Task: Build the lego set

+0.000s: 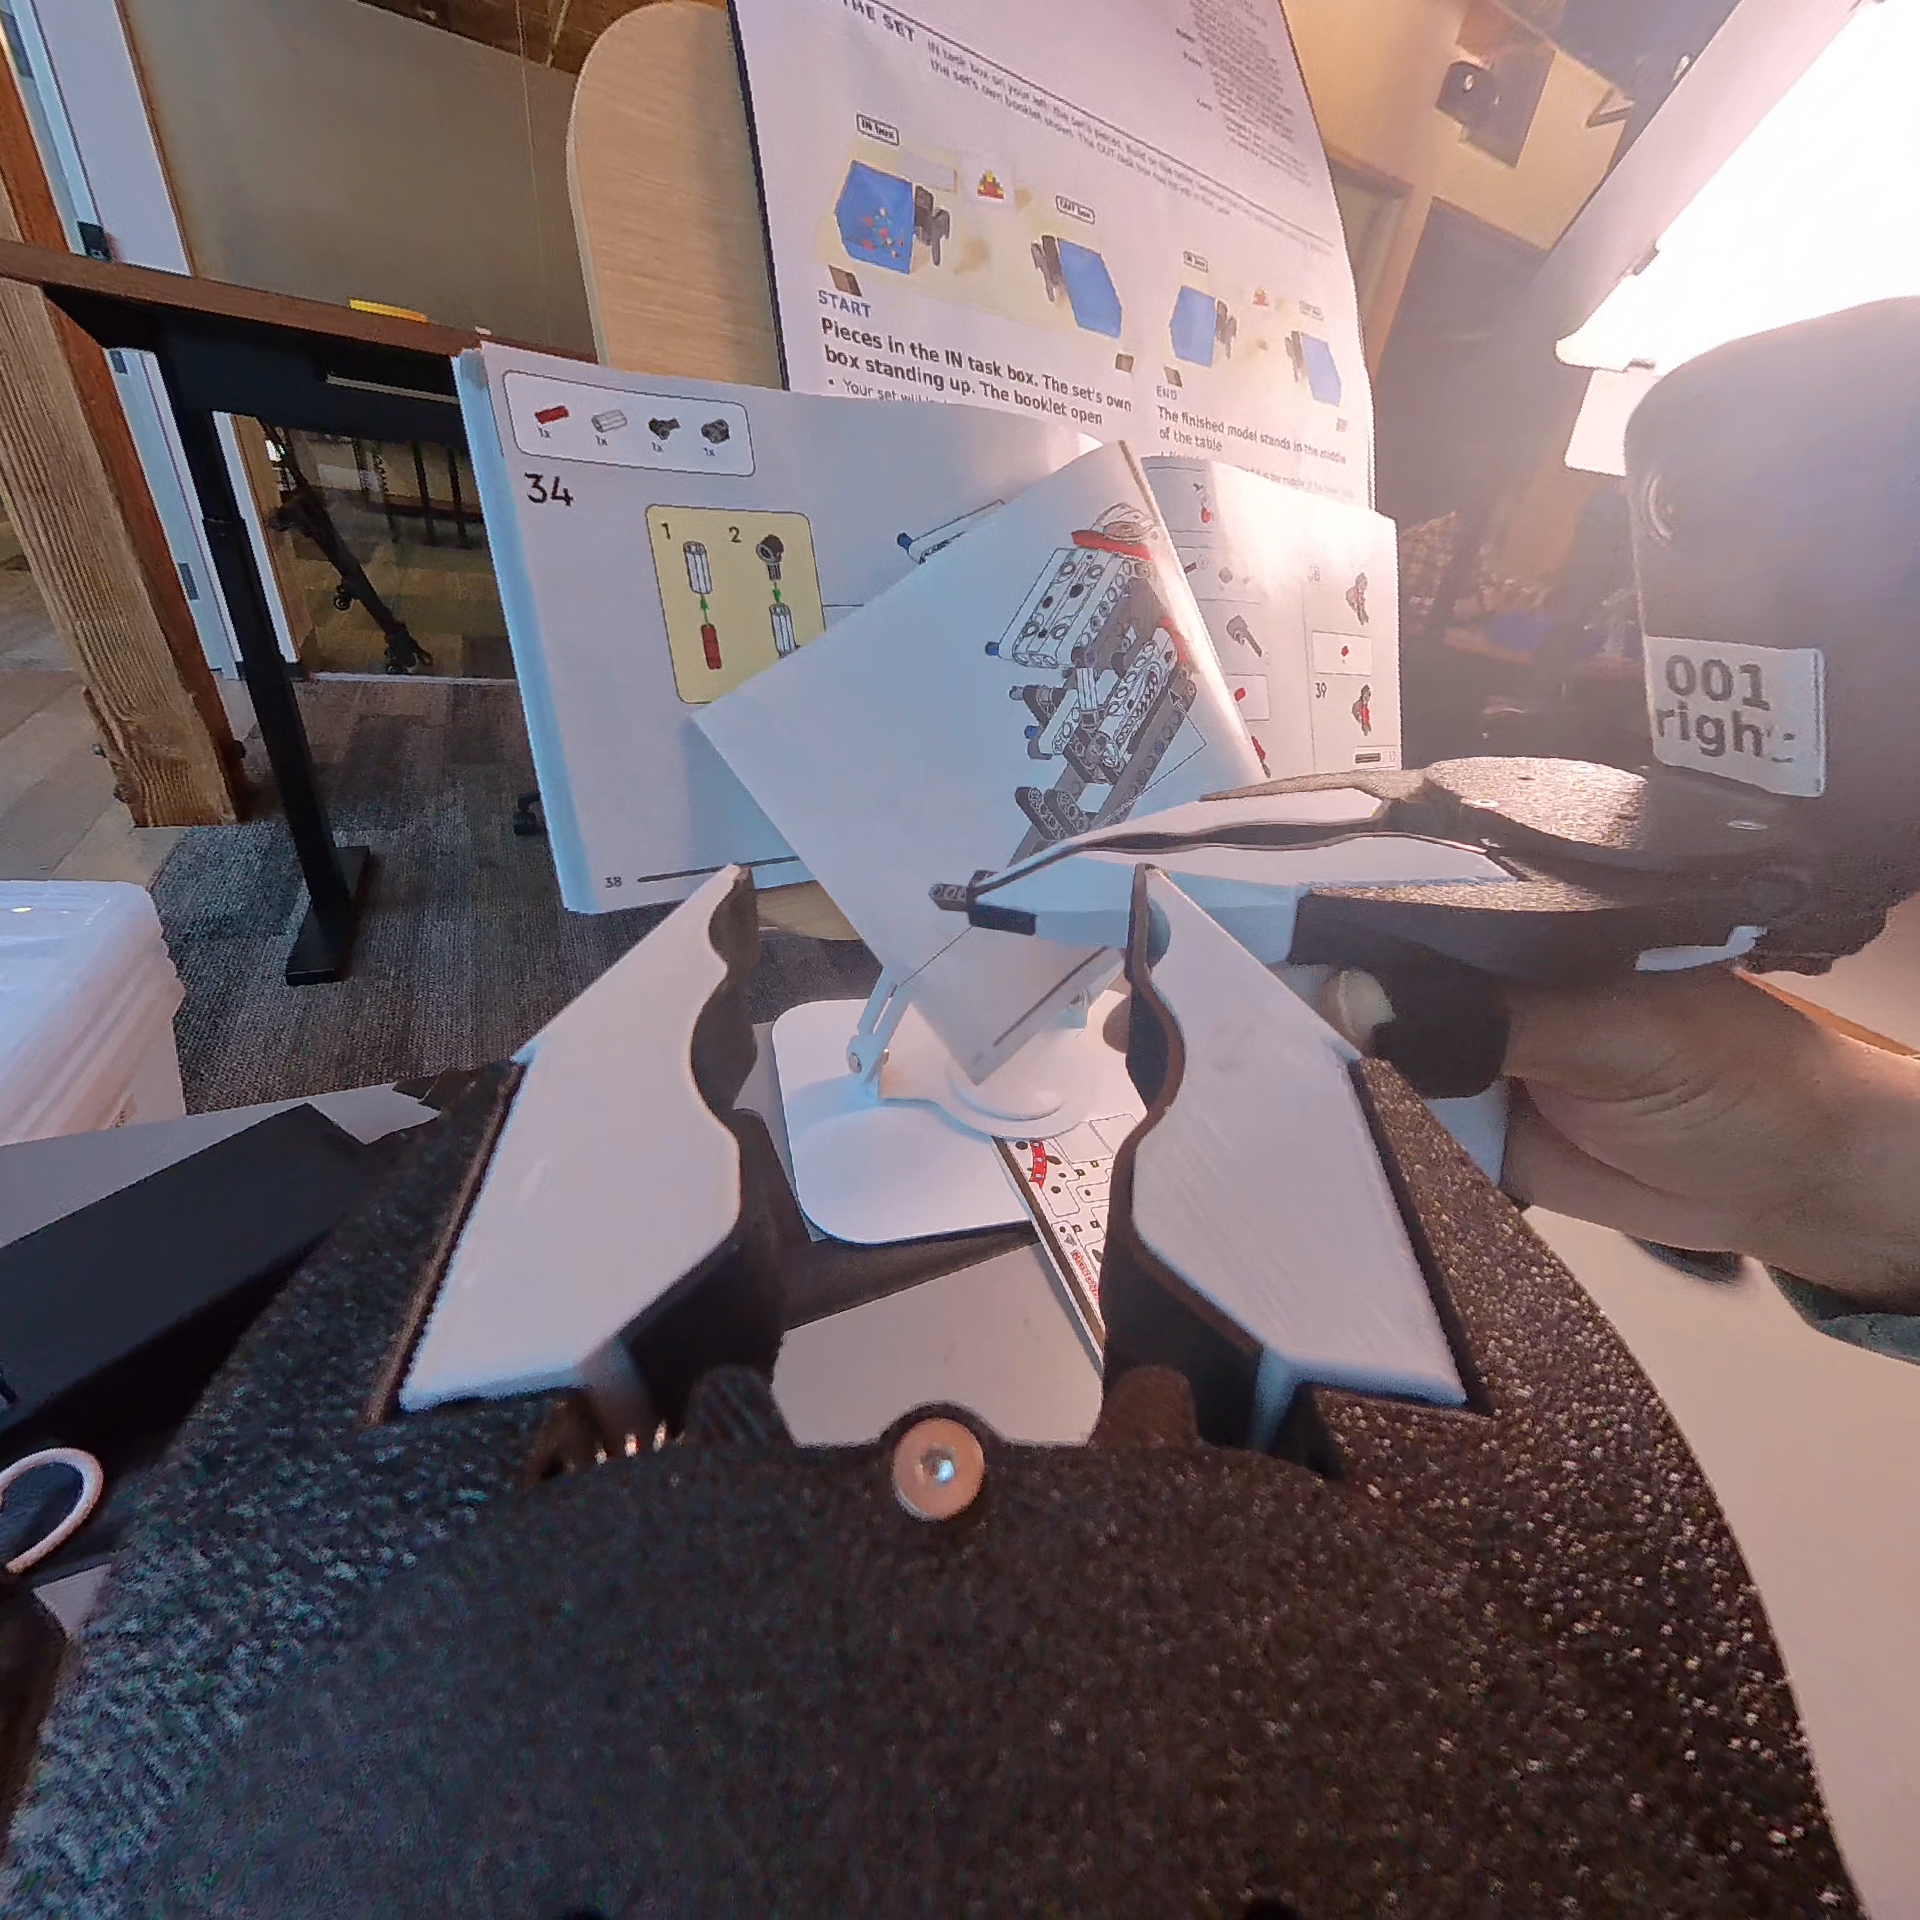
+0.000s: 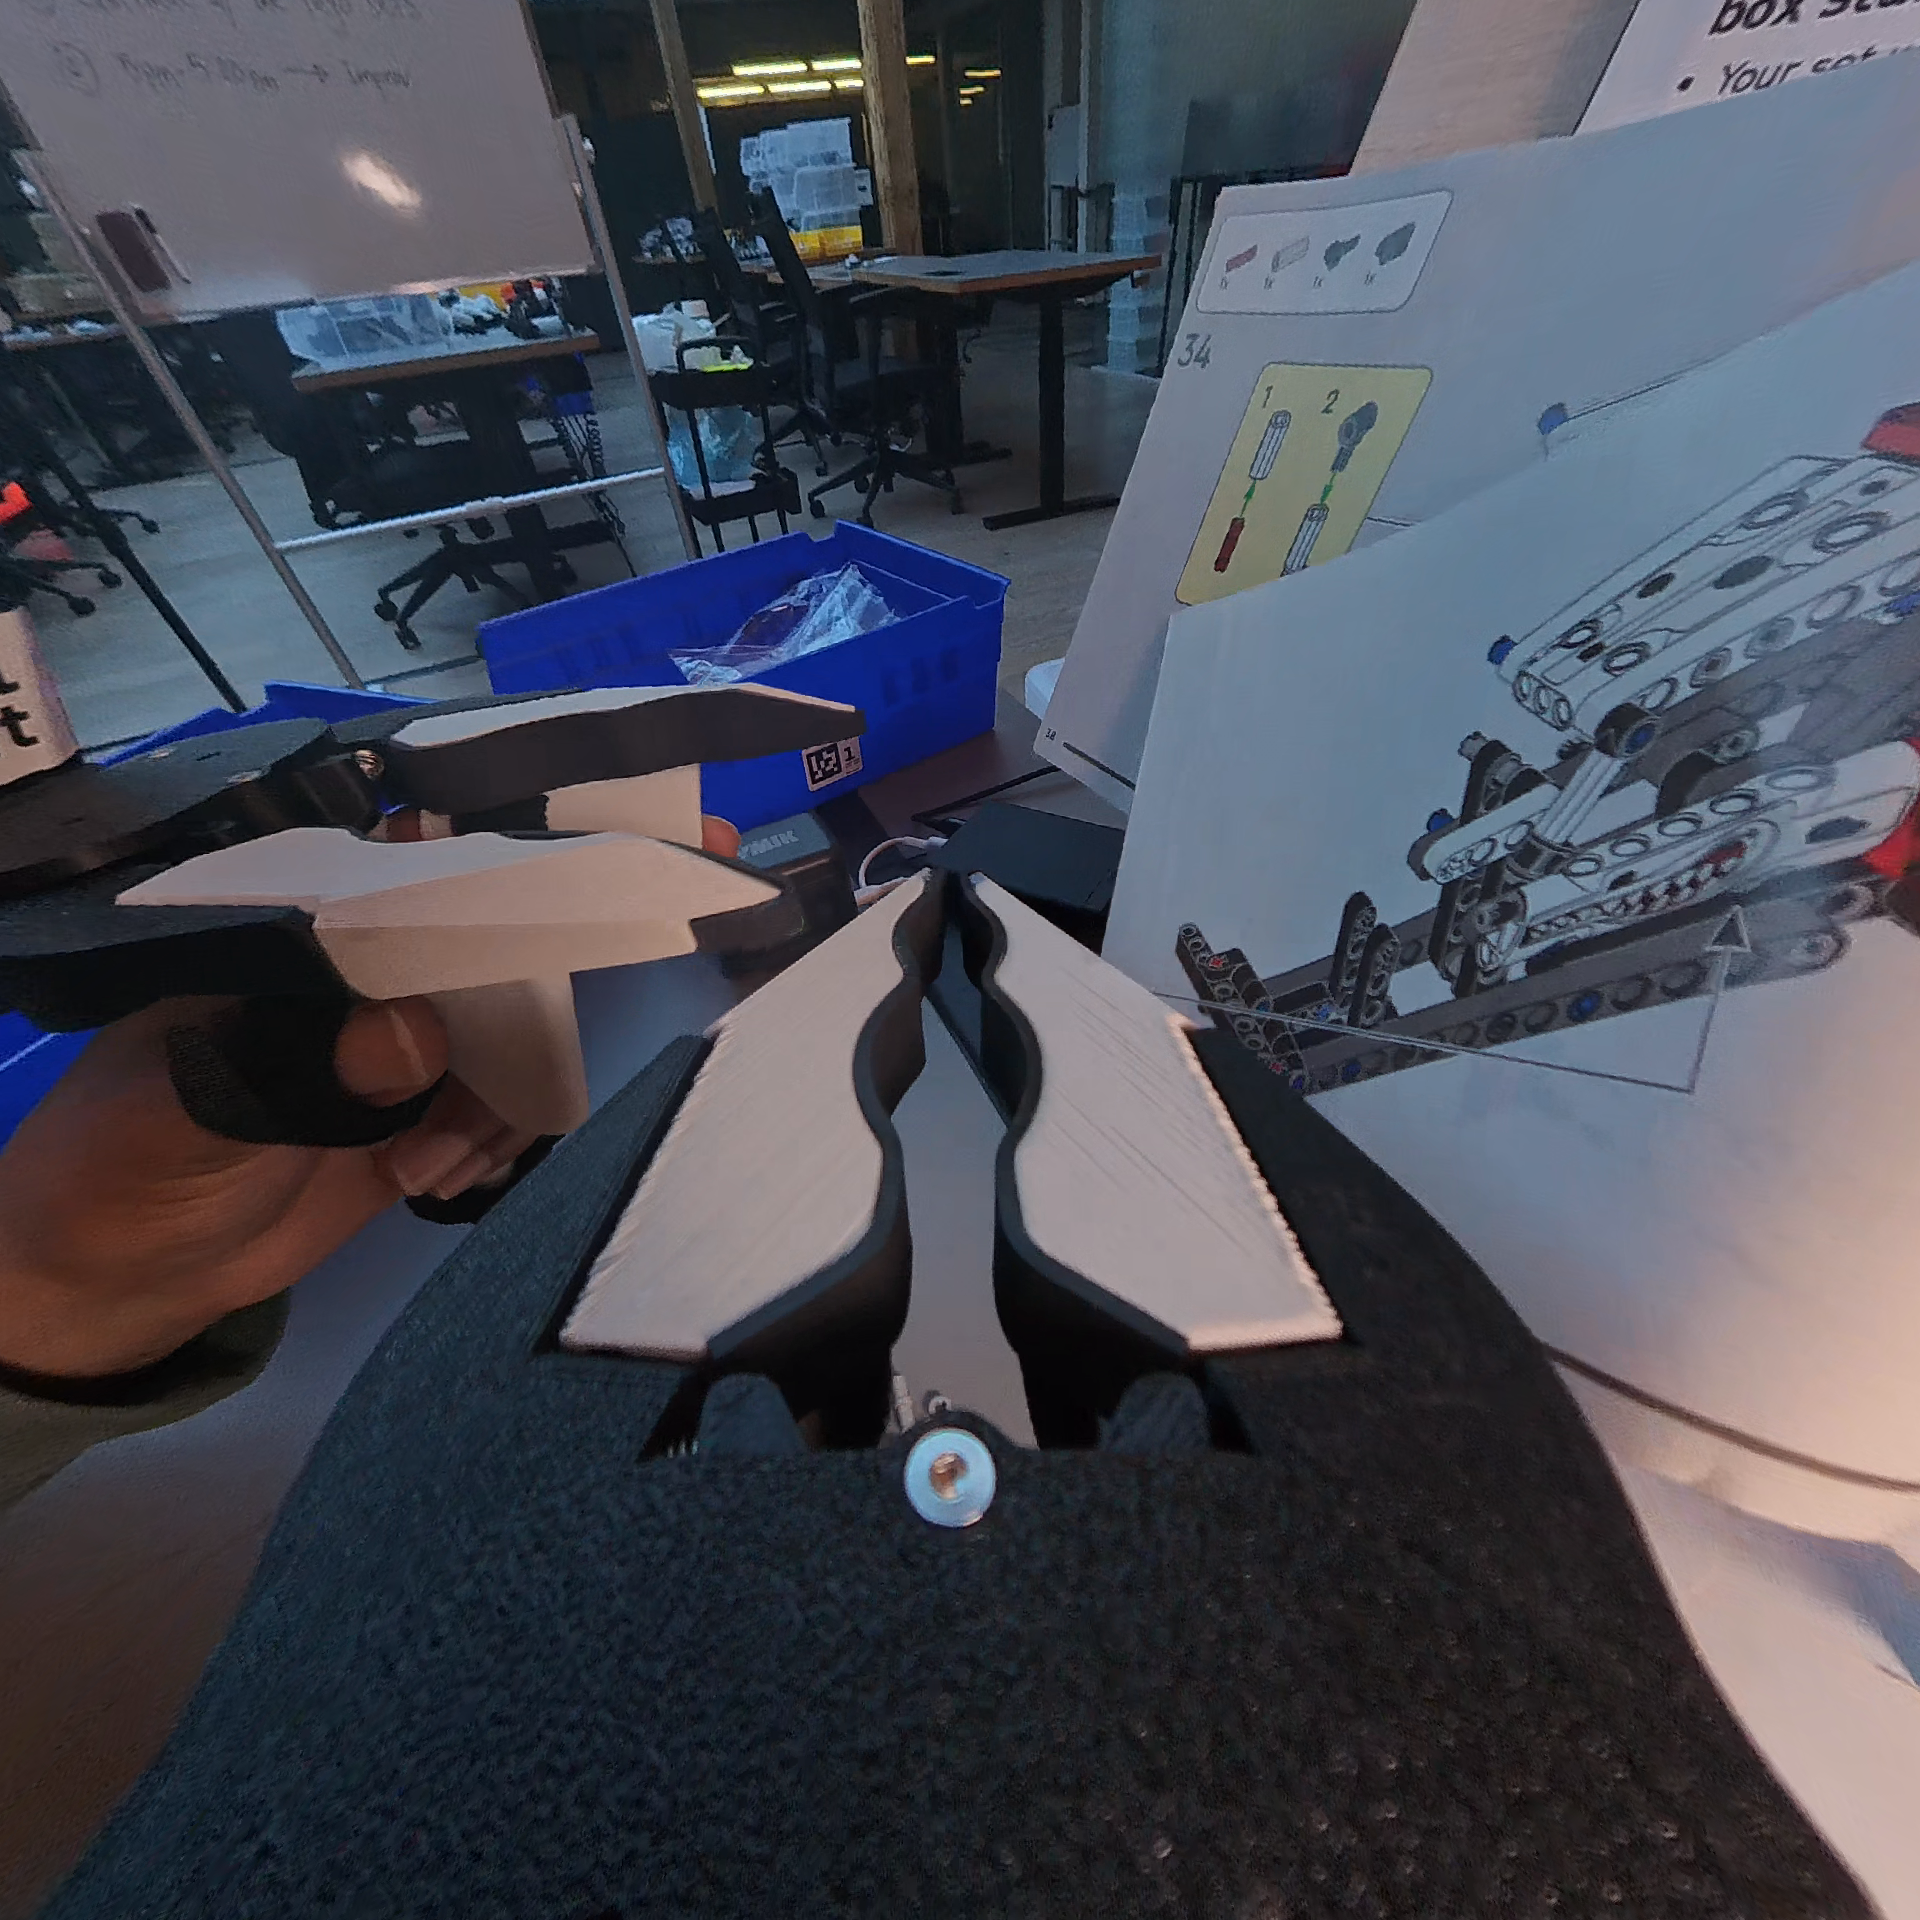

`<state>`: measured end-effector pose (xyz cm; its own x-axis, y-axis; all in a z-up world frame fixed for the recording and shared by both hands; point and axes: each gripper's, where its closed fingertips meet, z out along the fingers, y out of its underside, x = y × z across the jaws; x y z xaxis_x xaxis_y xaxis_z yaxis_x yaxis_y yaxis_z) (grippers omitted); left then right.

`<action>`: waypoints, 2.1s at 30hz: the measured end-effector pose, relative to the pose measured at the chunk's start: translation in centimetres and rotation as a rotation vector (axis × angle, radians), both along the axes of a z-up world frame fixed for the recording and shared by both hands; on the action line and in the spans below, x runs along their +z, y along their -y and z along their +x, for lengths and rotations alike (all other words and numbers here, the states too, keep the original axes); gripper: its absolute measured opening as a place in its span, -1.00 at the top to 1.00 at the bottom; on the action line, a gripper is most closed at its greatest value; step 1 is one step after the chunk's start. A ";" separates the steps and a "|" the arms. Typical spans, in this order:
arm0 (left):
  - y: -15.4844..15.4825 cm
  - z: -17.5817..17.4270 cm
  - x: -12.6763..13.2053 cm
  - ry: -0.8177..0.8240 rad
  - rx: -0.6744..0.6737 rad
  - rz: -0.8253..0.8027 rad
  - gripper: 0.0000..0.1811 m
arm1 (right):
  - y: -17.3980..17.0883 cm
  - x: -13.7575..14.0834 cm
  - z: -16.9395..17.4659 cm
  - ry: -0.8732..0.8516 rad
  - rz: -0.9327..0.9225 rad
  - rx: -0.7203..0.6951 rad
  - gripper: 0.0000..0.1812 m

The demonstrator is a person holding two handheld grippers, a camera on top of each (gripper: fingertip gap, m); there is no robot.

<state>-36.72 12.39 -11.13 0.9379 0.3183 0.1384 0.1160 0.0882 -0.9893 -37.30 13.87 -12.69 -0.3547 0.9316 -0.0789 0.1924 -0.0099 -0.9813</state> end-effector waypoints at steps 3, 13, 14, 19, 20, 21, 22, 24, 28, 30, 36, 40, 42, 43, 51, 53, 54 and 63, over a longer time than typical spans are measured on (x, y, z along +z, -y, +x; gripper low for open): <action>0.0 -0.1 0.0 0.003 0.002 0.001 0.21 | -0.1 0.4 1.4 -0.020 0.006 0.009 0.95; -0.1 -0.1 -0.4 0.005 0.003 -0.009 0.21 | -9.5 5.3 5.7 -0.176 0.214 -0.278 0.97; -0.2 -0.1 -0.4 0.002 0.003 -0.012 0.21 | -10.8 5.5 5.8 -0.166 0.229 -0.312 0.97; -0.4 0.2 -0.6 -0.006 0.003 -0.024 0.21 | -13.9 3.7 5.0 -0.084 0.396 -0.386 0.97; -0.5 0.2 -0.6 -0.006 0.001 -0.026 0.21 | -13.8 3.1 4.7 -0.067 0.430 -0.379 0.96; -0.5 0.3 -0.6 -0.005 -0.001 -0.027 0.21 | -13.5 2.7 4.3 -0.054 0.465 -0.373 0.96; -0.6 0.3 -0.7 -0.005 -0.002 -0.029 0.21 | -13.2 2.3 3.9 -0.048 0.492 -0.367 0.96; -0.6 0.3 -0.8 -0.003 -0.004 -0.031 0.21 | -12.5 1.8 3.1 -0.032 0.541 -0.355 0.96; -0.6 0.3 -0.9 0.001 -0.005 -0.032 0.21 | -11.9 1.1 1.4 0.011 0.651 -0.365 0.96; -0.6 0.2 -0.9 0.004 -0.005 -0.030 0.21 | -11.8 0.9 0.9 0.030 0.672 -0.371 0.96; -0.6 0.1 -0.9 0.010 -0.006 -0.026 0.21 | -11.8 0.7 0.0 0.046 0.680 -0.390 0.96; -0.7 0.2 -1.0 0.010 -0.010 -0.030 0.23 | -11.8 0.7 -0.2 0.043 0.677 -0.396 0.96; -0.7 0.2 -1.1 0.011 -0.011 -0.033 0.23 | -11.8 0.7 -0.2 0.039 0.674 -0.398 0.96; -0.8 0.2 -1.2 0.012 -0.012 -0.034 0.23 | -11.9 0.7 -0.2 0.038 0.671 -0.398 0.96; -1.1 0.4 -1.7 0.015 -0.018 -0.051 0.22 | -11.9 0.8 -0.3 0.029 0.659 -0.403 0.97; -1.1 0.4 -1.8 0.016 -0.019 -0.053 0.22 | -11.9 0.9 -0.4 0.025 0.651 -0.403 0.97; -1.2 0.4 -1.9 0.016 -0.020 -0.055 0.21 | -11.9 0.9 -0.4 0.024 0.646 -0.403 0.97; -1.3 0.6 -2.1 0.017 -0.026 -0.060 0.21 | -11.5 1.2 -0.8 0.009 0.644 -0.392 0.96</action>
<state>-36.16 13.69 -13.20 0.9437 0.3020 0.1352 0.1340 0.0250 -0.9907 -38.05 25.35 -11.54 0.0104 0.8522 0.5231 0.3008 0.4962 -0.8144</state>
